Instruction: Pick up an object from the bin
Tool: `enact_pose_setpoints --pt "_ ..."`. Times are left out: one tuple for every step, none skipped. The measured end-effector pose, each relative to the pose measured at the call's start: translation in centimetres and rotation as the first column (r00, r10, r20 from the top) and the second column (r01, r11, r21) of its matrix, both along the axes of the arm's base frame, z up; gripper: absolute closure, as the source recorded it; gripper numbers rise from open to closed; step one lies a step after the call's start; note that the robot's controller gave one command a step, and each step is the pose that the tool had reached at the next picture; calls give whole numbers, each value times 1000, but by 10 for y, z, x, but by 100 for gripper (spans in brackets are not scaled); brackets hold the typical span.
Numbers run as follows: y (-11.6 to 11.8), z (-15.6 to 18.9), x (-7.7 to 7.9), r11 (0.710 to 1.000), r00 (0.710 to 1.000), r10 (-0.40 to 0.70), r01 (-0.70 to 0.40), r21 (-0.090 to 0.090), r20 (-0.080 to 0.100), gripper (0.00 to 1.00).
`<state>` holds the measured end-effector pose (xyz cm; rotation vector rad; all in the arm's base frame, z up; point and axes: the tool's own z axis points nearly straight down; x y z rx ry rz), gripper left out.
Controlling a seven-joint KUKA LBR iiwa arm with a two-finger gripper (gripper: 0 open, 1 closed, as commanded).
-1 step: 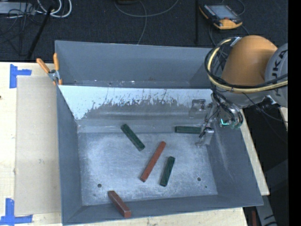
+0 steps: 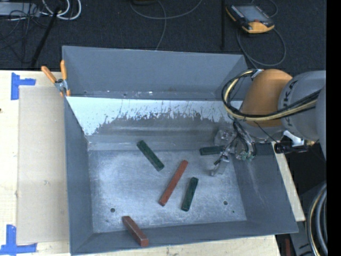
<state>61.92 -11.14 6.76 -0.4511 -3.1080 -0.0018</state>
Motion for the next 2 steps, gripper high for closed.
enact_pose_setpoints --pt "1 1 1 1000 1000 5 -5 -2 2 0" --pt "2 2 2 1000 1000 11 -11 -2 3 0"
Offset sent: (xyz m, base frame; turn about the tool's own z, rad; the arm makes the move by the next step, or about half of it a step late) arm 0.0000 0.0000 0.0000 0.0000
